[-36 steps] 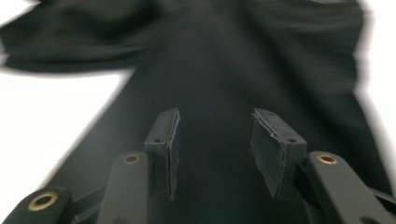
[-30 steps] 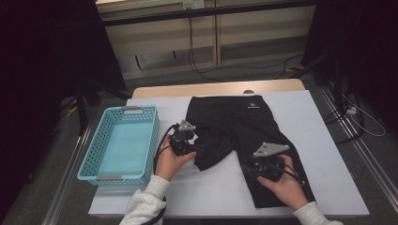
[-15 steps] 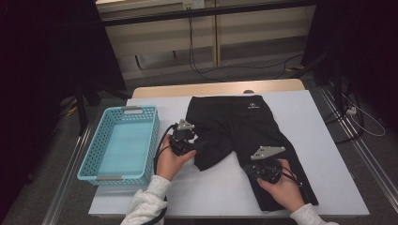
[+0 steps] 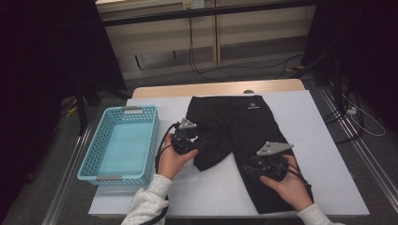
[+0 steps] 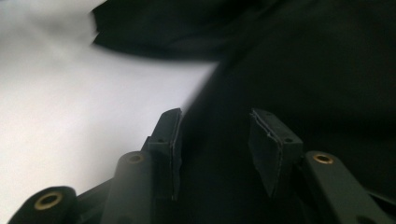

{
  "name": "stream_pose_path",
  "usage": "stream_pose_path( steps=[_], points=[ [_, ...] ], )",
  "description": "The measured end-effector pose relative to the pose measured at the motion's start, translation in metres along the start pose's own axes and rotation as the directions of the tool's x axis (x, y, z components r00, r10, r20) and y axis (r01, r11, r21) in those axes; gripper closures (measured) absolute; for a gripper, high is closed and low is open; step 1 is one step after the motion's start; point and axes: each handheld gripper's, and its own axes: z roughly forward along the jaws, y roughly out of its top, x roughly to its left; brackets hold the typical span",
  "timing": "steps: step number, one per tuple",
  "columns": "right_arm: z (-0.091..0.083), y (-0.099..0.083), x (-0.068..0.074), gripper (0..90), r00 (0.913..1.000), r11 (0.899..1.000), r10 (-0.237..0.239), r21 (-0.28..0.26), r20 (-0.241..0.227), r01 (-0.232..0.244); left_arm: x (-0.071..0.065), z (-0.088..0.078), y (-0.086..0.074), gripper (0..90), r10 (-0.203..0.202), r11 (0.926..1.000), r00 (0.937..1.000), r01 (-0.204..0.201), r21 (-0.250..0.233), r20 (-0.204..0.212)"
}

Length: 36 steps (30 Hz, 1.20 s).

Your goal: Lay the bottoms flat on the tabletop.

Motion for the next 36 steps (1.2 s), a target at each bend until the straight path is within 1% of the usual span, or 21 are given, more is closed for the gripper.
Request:
stream_pose_path(
  steps=[1, 2, 3, 4, 6, 9, 11, 12, 14, 16, 19, 20, 21, 22, 23, 25, 26, 27, 28, 34, 36],
  points=[
    [-0.003, 0.0, -0.006, 54.5, 0.9997, 1.0, 0.006, -0.005, 0.022, -0.006, 0.001, 0.0, 0.0, 31.6, 0.006, 1.0, 1.0, -0.006, 0.003, -0.001],
    [-0.008, -0.002, -0.016, 54.5, 0.9984, 0.999, 0.032, -0.016, 0.047, -0.031, 0.0, 0.001, 0.0, 31.6, 0.001, 1.0, 1.0, -0.001, -0.002, 0.0],
    [-0.011, -0.004, -0.022, 54.5, 0.9968, 0.999, 0.045, -0.018, 0.067, -0.044, 0.0, 0.001, 0.001, 31.5, 0.001, 1.0, 1.0, -0.001, -0.001, 0.004],
    [-0.014, -0.008, -0.03, 54.5, 0.9933, 0.999, 0.05, -0.013, 0.105, -0.049, 0.001, 0.001, 0.001, 31.5, 0.011, 0.9999, 0.9999, -0.011, 0.005, -0.004],
    [-0.022, -0.018, -0.046, 54.5, 0.9827, 0.997, 0.073, -0.006, 0.17, -0.073, 0.001, 0.003, 0.002, 31.5, 0.013, 0.9999, 0.9999, -0.013, 0.006, 0.004],
    [-0.031, -0.031, -0.065, 54.5, 0.9653, 0.993, 0.118, -0.003, 0.233, -0.121, 0.001, 0.004, 0.002, 31.4, 0.017, 0.9998, 0.9998, -0.017, 0.01, 0.007],
    [-0.035, -0.038, -0.075, 54.4, 0.95, 0.989, 0.137, 0.016, 0.28, -0.148, 0.002, 0.005, 0.002, 31.5, 0.017, 0.9998, 0.9998, -0.017, 0.012, 0.006],
    [-0.037, -0.041, -0.079, 54.4, 0.9451, 0.985, 0.16, 0.013, 0.285, -0.171, 0.002, 0.005, 0.002, 31.4, 0.014, 0.9999, 0.9999, -0.014, 0.009, 0.004],
    [-0.037, -0.046, -0.084, 56.5, 0.9422, 0.979, 0.195, 0.007, 0.272, -0.205, 0.003, 0.005, 0.002, 31.4, 0.006, 0.9999, 0.9999, -0.006, 0.01, 0.008],
    [-0.034, -0.049, -0.086, 57.9, 0.94, 0.976, 0.198, 0.036, 0.278, -0.216, 0.004, 0.004, 0.002, 31.5, -0.002, 1.0, 0.9999, 0.002, 0.002, 0.014],
    [-0.036, -0.052, -0.091, 65.4, 0.9344, 0.969, 0.23, 0.021, 0.272, -0.244, 0.005, 0.003, 0.002, 31.4, -0.006, 1.0, 0.9999, 0.006, -0.001, 0.015],
    [-0.037, -0.052, -0.092, 68.5, 0.9336, 0.968, 0.237, 0.02, 0.269, -0.252, 0.006, 0.003, 0.002, 31.4, -0.001, 1.0, 1.0, 0.001, -0.002, 0.008],
    [-0.038, -0.054, -0.093, 74.8, 0.9348, 0.967, 0.24, 0.015, 0.261, -0.253, 0.006, 0.003, 0.002, 31.4, -0.002, 1.0, 1.0, 0.002, -0.003, 0.009],
    [-0.04, -0.055, -0.093, 85.2, 0.9374, 0.967, 0.242, 0.017, 0.25, -0.254, 0.006, 0.002, 0.002, 31.5, -0.002, 1.0, 1.0, 0.002, -0.002, 0.006],
    [-0.043, -0.056, -0.095, 89.0, 0.9418, 0.963, 0.258, 0.021, 0.215, -0.269, 0.006, 0.002, 0.002, 31.5, -0.001, 1.0, 1.0, 0.001, -0.004, 0.005],
    [-0.046, -0.059, -0.096, 90.0, 0.9385, 0.958, 0.278, 0.017, 0.205, -0.287, 0.006, 0.001, 0.003, 31.4, 0.002, 1.0, 1.0, -0.002, -0.003, 0.004],
    [-0.047, -0.06, -0.096, 90.0, 0.9392, 0.958, 0.276, 0.019, 0.205, -0.285, 0.006, 0.001, 0.003, 31.4, 0.003, 1.0, 1.0, -0.003, -0.004, 0.002],
    [-0.048, -0.06, -0.096, 90.0, 0.9428, 0.962, 0.263, 0.024, 0.204, -0.274, 0.005, 0.001, 0.003, 31.4, -0.002, 1.0, 1.0, 0.002, -0.005, 0.008],
    [-0.05, -0.061, -0.094, 90.0, 0.9428, 0.962, 0.259, 0.025, 0.209, -0.27, 0.005, 0.001, 0.004, 31.4, 0.003, 1.0, 1.0, -0.003, -0.008, 0.005],
    [-0.055, -0.062, -0.086, 90.0, 0.9513, 0.968, 0.237, 0.038, 0.198, -0.249, 0.005, 0.001, 0.004, 31.2, 0.0, 1.0, 0.9999, 0.0, -0.006, 0.013],
    [-0.054, -0.061, -0.084, 86.3, 0.9532, 0.971, 0.217, 0.052, 0.211, -0.232, 0.005, 0.001, 0.004, 31.2, 0.0, 1.0, 0.9999, 0.0, -0.004, 0.017]
  ],
)
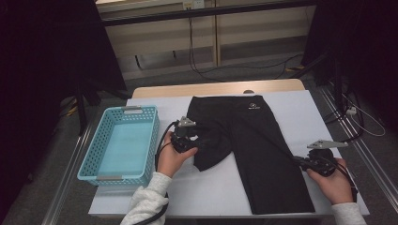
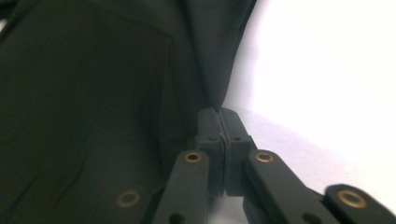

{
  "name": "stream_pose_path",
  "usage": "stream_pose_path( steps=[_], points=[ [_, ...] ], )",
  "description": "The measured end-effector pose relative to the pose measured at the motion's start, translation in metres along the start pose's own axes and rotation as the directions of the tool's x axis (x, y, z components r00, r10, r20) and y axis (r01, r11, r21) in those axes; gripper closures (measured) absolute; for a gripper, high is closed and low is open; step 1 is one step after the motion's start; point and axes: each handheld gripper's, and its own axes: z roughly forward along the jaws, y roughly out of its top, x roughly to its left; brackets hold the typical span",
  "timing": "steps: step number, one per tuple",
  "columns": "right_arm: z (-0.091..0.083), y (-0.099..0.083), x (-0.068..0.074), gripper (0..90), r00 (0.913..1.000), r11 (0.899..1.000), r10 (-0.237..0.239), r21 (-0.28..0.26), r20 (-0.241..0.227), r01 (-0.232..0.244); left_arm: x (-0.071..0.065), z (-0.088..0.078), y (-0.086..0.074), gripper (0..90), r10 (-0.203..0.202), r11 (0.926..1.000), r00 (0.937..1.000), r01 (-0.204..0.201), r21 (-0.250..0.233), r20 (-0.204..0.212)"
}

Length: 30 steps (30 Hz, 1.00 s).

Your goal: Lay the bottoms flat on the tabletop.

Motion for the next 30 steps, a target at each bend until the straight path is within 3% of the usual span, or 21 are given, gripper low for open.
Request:
stream_pose_path(
  steps=[4, 11, 13, 18, 21, 26, 30],
  points=[
    [0.002, 0.003, -0.004, 67.3, 0.9999, 1.0, 0.003, -0.015, -0.011, -0.003, 0.0, 0.001, -0.001, 30.7, -0.001, 1.0, 1.0, 0.001, 0.009, 0.001],
    [0.006, 0.022, -0.015, 49.5, 0.9993, 0.996, 0.036, -0.086, 0.008, -0.036, -0.001, 0.0, -0.001, 29.8, -0.007, 0.9999, 1.0, 0.007, 0.014, -0.002],
    [0.011, 0.028, -0.019, 49.4, 0.9988, 0.993, 0.048, -0.109, 0.009, -0.047, -0.001, -0.001, -0.001, 29.7, 0.007, 0.9998, 1.0, -0.007, 0.02, -0.006],
    [0.032, 0.042, -0.025, 52.9, 0.9984, 0.993, 0.045, -0.113, 0.035, -0.04, -0.002, -0.001, -0.003, 29.6, -0.003, 0.9998, 1.0, 0.003, 0.02, -0.004],
    [0.046, 0.05, -0.028, 56.1, 0.997, 0.989, 0.07, -0.136, 0.034, -0.065, -0.002, -0.003, -0.004, 29.6, -0.005, 0.9997, 1.0, 0.005, 0.022, 0.0],
    [0.071, 0.063, -0.031, 59.0, 0.9978, 0.994, 0.064, -0.084, 0.013, -0.063, -0.001, -0.006, -0.007, 29.5, 0.0, 0.9996, 1.0, 0.0, 0.028, -0.005],
    [0.08, 0.073, -0.032, 69.0, 0.9964, 0.994, 0.084, -0.075, 0.004, -0.084, 0.0, -0.009, -0.009, 29.5, -0.011, 0.9995, 0.9999, 0.011, 0.029, -0.007]
  ],
)
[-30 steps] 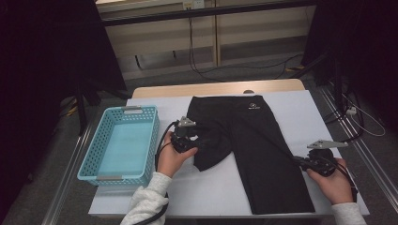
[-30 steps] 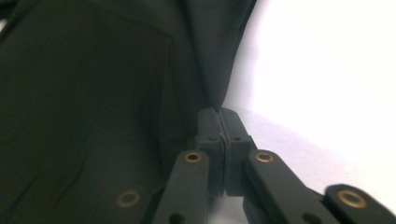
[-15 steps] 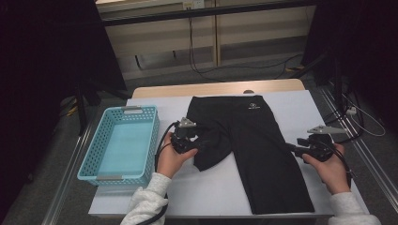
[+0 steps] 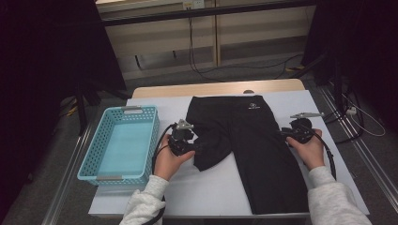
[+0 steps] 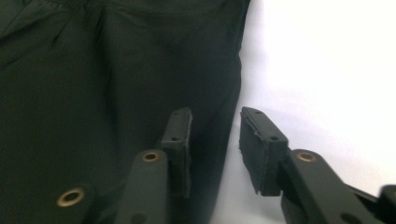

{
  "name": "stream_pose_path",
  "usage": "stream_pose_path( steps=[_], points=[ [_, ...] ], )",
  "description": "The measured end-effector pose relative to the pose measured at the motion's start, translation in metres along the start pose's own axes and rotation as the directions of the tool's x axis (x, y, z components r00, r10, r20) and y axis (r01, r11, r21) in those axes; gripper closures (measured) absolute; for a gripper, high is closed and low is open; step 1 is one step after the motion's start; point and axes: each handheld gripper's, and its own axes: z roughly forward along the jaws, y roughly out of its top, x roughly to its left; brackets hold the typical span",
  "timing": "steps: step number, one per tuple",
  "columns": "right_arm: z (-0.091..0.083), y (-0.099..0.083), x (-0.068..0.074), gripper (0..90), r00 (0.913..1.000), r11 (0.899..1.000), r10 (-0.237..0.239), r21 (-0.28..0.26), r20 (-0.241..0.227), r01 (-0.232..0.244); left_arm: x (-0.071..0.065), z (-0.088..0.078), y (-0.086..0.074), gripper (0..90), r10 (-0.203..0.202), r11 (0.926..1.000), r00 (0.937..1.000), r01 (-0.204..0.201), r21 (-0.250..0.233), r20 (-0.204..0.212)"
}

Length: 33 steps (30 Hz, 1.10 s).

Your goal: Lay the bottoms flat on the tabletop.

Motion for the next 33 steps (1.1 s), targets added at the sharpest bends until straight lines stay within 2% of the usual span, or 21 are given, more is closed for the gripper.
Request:
stream_pose_path(
  steps=[3, 5, 7, 9, 11, 13, 16, 19, 22, 25, 27, 29, 33],
  points=[
    [0.005, 0.003, 0.002, 80.2, 0.9999, 1.0, -0.013, 0.006, 0.002, 0.013, 0.0, -0.001, -0.001, 29.0, 0.001, 1.0, 1.0, -0.001, -0.004, -0.002],
    [0.005, 0.005, -0.001, 89.2, 0.9998, 1.0, 0.011, 0.013, 0.015, -0.011, 0.0, -0.003, -0.001, 28.6, -0.003, 1.0, 1.0, 0.003, -0.006, -0.001],
    [0.005, 0.005, -0.005, 90.0, 0.9993, 0.999, 0.038, 0.009, -0.003, -0.038, 0.001, -0.005, -0.002, 28.6, 0.003, 1.0, 1.0, -0.003, -0.009, -0.006],
    [0.004, 0.005, -0.008, 90.0, 0.9991, 0.999, 0.042, 0.005, 0.009, -0.042, 0.002, -0.006, -0.003, 28.5, -0.002, 0.9999, 1.0, 0.002, -0.01, -0.006],
    [0.003, 0.004, -0.012, 90.0, 0.9978, 0.998, 0.066, 0.002, -0.005, -0.066, 0.003, -0.007, -0.004, 28.4, -0.003, 0.9999, 0.9998, 0.003, -0.016, -0.018],
    [0.003, 0.004, -0.014, 90.0, 0.9977, 0.998, 0.067, 0.001, 0.005, -0.067, 0.005, -0.007, -0.006, 28.2, 0.003, 0.9999, 0.9996, -0.003, -0.014, -0.029],
    [0.001, 0.003, -0.019, 90.0, 0.9957, 0.996, 0.091, -0.005, 0.018, -0.091, 0.007, -0.005, -0.009, 28.4, -0.014, 0.9999, 0.9993, 0.014, -0.003, -0.035],
    [0.0, 0.002, -0.021, 89.9, 0.9952, 0.996, 0.093, -0.009, 0.028, -0.093, 0.007, -0.003, -0.01, 28.9, -0.012, 0.9999, 0.999, 0.012, -0.003, -0.043],
    [0.001, 0.003, -0.017, 76.0, 0.9968, 0.997, 0.078, -0.009, 0.019, -0.078, 0.007, -0.003, -0.009, 30.2, -0.008, 0.9999, 0.9987, 0.008, -0.01, -0.05],
    [-0.001, 0.004, -0.01, 60.5, 0.9966, 1.0, 0.019, 0.01, 0.081, -0.019, 0.01, -0.003, -0.01, 32.4, -0.024, 0.9997, 0.9982, 0.023, -0.012, -0.055],
    [-0.004, 0.005, -0.006, 58.8, 0.9955, 1.0, -0.01, 0.018, 0.094, 0.009, 0.012, -0.003, -0.01, 35.5, -0.024, 0.9996, 0.9967, 0.023, -0.019, -0.078],
    [-0.008, 0.005, 0.0, 53.6, 0.9956, 1.0, -0.029, 0.009, 0.09, 0.028, 0.014, -0.002, -0.01, 36.4, -0.018, 0.9997, 0.9953, 0.016, -0.021, -0.095],
    [-0.016, 0.001, 0.014, 44.4, 0.9973, 0.999, -0.054, 0.002, 0.049, 0.054, 0.017, -0.003, -0.009, 39.5, -0.016, 0.9995, 0.9927, 0.013, -0.028, -0.12]
  ],
)
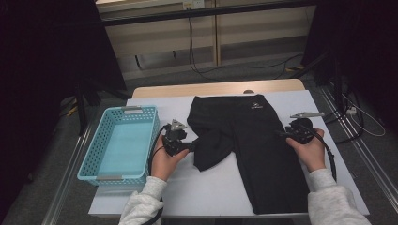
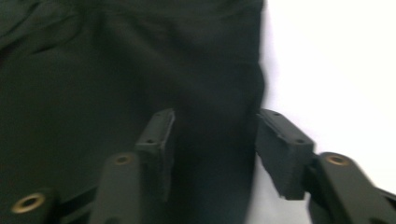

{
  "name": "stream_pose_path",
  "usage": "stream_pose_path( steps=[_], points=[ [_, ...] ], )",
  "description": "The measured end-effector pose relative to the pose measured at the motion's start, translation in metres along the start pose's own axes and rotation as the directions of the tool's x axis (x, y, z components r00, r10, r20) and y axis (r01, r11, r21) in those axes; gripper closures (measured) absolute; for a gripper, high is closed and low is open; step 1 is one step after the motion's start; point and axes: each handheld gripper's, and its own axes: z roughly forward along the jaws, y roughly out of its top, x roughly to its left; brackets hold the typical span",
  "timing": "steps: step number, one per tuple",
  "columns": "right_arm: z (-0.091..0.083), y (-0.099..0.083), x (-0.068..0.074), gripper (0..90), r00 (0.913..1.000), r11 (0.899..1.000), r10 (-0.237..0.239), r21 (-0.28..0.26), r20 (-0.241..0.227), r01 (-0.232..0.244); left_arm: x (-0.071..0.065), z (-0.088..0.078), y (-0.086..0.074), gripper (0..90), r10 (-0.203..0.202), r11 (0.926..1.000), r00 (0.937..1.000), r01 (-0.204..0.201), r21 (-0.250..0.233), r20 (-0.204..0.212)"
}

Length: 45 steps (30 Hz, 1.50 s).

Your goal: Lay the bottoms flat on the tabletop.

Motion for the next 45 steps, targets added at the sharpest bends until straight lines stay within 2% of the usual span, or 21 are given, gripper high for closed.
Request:
stream_pose_path(
  steps=[2, 4, 8, 10, 12, 14, 15, 18, 19, 21, 24, 28, 32, 35, 38, 41, 43, 45],
  points=[
    [-0.004, 0.0, 0.006, 42.8, 0.9997, 1.0, -0.025, 0.001, -0.006, 0.025, 0.0, -0.001, 0.001, 39.4, -0.009, 0.9999, 0.9998, 0.009, -0.008, 0.017],
    [-0.008, 0.0, 0.01, 41.0, 0.9994, 1.0, -0.029, -0.012, -0.019, 0.029, -0.001, -0.001, 0.001, 39.4, 0.0, 0.9999, 0.9997, 0.0, -0.016, 0.025],
    [-0.014, -0.003, 0.019, 37.7, 0.9978, 0.999, -0.039, -0.028, -0.053, 0.037, -0.005, 0.008, -0.002, 40.3, 0.031, 0.9995, 0.9989, -0.031, 0.007, 0.036],
    [-0.016, -0.004, 0.022, 35.2, 0.9972, 0.999, -0.042, -0.037, -0.062, 0.04, -0.006, 0.014, -0.005, 45.5, 0.061, 0.9977, 0.9972, -0.062, 0.028, 0.044],
    [-0.019, -0.005, 0.025, 34.3, 0.9966, 0.998, -0.043, -0.043, -0.07, 0.04, -0.008, 0.017, -0.007, 52.0, 0.063, 0.9971, 0.9957, -0.065, 0.038, 0.069],
    [-0.021, -0.007, 0.03, 34.3, 0.9955, 0.998, -0.05, -0.046, -0.08, 0.047, -0.009, 0.019, -0.006, 57.2, 0.068, 0.9959, 0.9949, -0.072, 0.054, 0.075],
    [-0.021, -0.007, 0.032, 34.3, 0.9953, 0.997, -0.06, -0.044, -0.077, 0.057, -0.011, 0.02, -0.006, 62.4, 0.05, 0.9967, 0.9941, -0.056, 0.059, 0.096],
    [-0.023, -0.009, 0.037, 34.2, 0.9941, 0.997, -0.072, -0.044, -0.08, 0.069, -0.013, 0.022, -0.003, 70.4, 0.058, 0.9949, 0.9924, -0.066, 0.075, 0.108],
    [-0.024, -0.009, 0.037, 34.9, 0.9943, 0.996, -0.075, -0.047, -0.076, 0.072, -0.015, 0.023, -0.003, 73.3, 0.046, 0.9954, 0.991, -0.056, 0.077, 0.126],
    [-0.025, -0.011, 0.038, 34.9, 0.9943, 0.996, -0.082, -0.044, -0.069, 0.079, -0.016, 0.023, -0.001, 79.6, 0.041, 0.9947, 0.9901, -0.054, 0.088, 0.134],
    [-0.029, -0.013, 0.038, 34.4, 0.9944, 0.996, -0.07, -0.052, -0.08, 0.066, -0.019, 0.02, 0.003, 88.5, 0.019, 0.9935, 0.9881, -0.036, 0.108, 0.153],
    [-0.034, -0.015, 0.041, 33.9, 0.9933, 0.995, -0.079, -0.066, -0.084, 0.074, -0.025, 0.015, 0.009, 89.4, -0.002, 0.995, 0.9837, -0.016, 0.098, 0.18],
    [-0.037, -0.015, 0.046, 33.9, 0.9915, 0.994, -0.088, -0.071, -0.096, 0.081, -0.032, 0.007, 0.017, 89.4, 0.014, 0.9983, 0.9818, -0.024, 0.052, 0.189],
    [-0.037, -0.015, 0.052, 33.7, 0.9881, 0.993, -0.103, -0.072, -0.114, 0.095, -0.037, 0.002, 0.022, 89.4, 0.017, 0.9995, 0.9754, -0.023, 0.023, 0.22],
    [-0.036, -0.015, 0.058, 33.3, 0.9849, 0.992, -0.115, -0.069, -0.129, 0.107, -0.044, 0.002, 0.025, 89.4, 0.037, 0.9991, 0.9723, -0.04, 0.012, 0.231],
    [-0.034, -0.014, 0.065, 33.3, 0.9799, 0.989, -0.139, -0.064, -0.143, 0.131, -0.052, 0.009, 0.021, 89.0, 0.034, 0.9991, 0.9607, -0.04, 0.016, 0.275],
    [-0.032, -0.015, 0.069, 33.3, 0.9768, 0.988, -0.15, -0.059, -0.153, 0.143, -0.055, 0.013, 0.019, 87.6, 0.048, 0.9979, 0.9624, -0.058, 0.029, 0.267],
    [-0.029, -0.016, 0.074, 33.3, 0.9717, 0.985, -0.172, -0.053, -0.162, 0.166, -0.055, 0.015, 0.017, 85.3, 0.05, 0.998, 0.9627, -0.059, 0.025, 0.266]
  ],
)
